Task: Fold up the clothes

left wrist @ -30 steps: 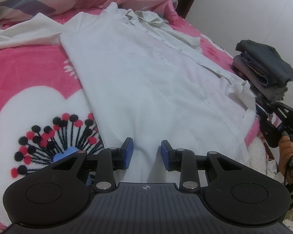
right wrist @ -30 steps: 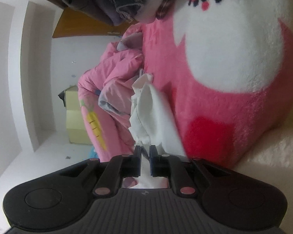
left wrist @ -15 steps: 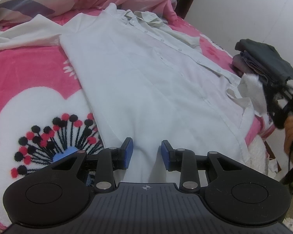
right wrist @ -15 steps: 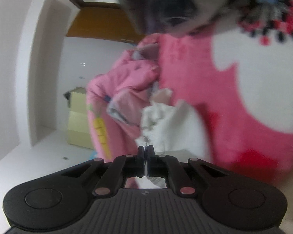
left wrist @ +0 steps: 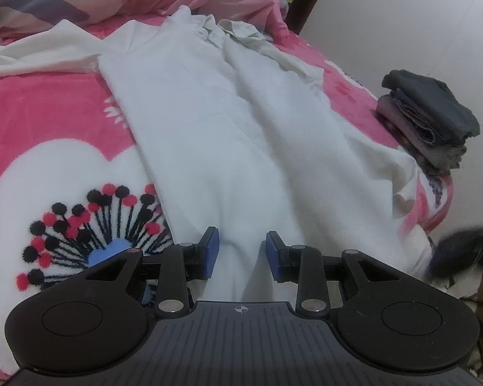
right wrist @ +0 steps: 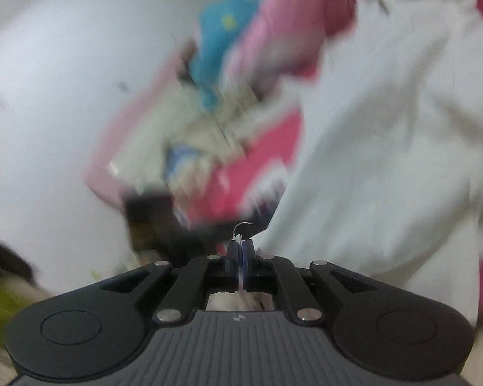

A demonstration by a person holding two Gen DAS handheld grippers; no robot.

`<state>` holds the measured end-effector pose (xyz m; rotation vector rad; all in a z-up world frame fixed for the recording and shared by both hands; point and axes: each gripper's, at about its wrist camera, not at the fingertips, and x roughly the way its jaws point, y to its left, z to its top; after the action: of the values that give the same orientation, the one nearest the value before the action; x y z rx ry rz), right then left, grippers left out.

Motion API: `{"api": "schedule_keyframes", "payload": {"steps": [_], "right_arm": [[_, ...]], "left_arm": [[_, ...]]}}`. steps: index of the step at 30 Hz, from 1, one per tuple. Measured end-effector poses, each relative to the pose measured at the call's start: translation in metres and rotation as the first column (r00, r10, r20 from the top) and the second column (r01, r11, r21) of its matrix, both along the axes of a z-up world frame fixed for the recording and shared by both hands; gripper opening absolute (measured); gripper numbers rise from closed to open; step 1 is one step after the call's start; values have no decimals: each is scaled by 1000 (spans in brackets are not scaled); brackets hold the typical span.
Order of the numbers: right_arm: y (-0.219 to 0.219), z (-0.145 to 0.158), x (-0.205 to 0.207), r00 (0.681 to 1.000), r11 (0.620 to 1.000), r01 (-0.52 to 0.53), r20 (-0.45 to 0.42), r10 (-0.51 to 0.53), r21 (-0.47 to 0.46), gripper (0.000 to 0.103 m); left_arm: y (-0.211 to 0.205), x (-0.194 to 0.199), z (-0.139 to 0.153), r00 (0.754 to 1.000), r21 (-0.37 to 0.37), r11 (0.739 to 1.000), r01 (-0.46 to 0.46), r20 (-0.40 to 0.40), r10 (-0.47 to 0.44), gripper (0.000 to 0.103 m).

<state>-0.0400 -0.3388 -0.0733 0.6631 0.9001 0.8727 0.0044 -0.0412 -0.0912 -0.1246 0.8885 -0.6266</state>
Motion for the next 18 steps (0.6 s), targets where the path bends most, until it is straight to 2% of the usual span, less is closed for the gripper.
{"api": "schedule_keyframes", "payload": {"steps": [4,8,11,13,14,17,18], "right_arm": [[-10,-7,-8,998,992,59,-20,-62,-109,3],[-22,0,-19,994,987,104,-9,-106,-119,6],[-37,7,-33,980,971,200,40,-196,-132,7],[-52,12,-42,953,944,302,74,-295,-134,9],[-59,15,-46,935,925,352,92,-342,-141,13],[-71,18,-55,871,836,491,170,-461,-247,19],[-72,18,-56,861,820,508,188,-474,-261,19]], "left_arm": [[1,1,0,1000,-4,1000,3,0,-3,32],[2,-1,2,1000,1,1000,0,2,0,32],[3,-5,9,1000,10,1000,-11,17,11,32],[4,-9,15,1000,6,1000,-12,28,11,32],[4,-11,18,1000,-7,1000,0,28,1,32],[-3,-21,29,996,-43,997,66,59,-64,32],[-7,-24,33,993,-51,994,94,75,-90,32]]}}
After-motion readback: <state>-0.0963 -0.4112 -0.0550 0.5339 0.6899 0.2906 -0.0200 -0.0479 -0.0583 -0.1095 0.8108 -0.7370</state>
